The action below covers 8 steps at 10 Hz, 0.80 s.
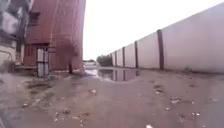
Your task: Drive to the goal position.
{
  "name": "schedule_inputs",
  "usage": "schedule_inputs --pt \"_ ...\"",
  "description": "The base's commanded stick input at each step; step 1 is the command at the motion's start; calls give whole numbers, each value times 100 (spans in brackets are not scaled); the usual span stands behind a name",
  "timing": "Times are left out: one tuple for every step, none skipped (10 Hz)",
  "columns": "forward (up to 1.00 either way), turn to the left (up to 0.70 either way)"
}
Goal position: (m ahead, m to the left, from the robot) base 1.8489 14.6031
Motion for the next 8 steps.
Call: schedule_inputs --pt "0 85" --pt "0 85" --pt "0 85" --pt "0 85" --pt "0 85" --pt "0 85" --pt "0 85" --pt "0 85"
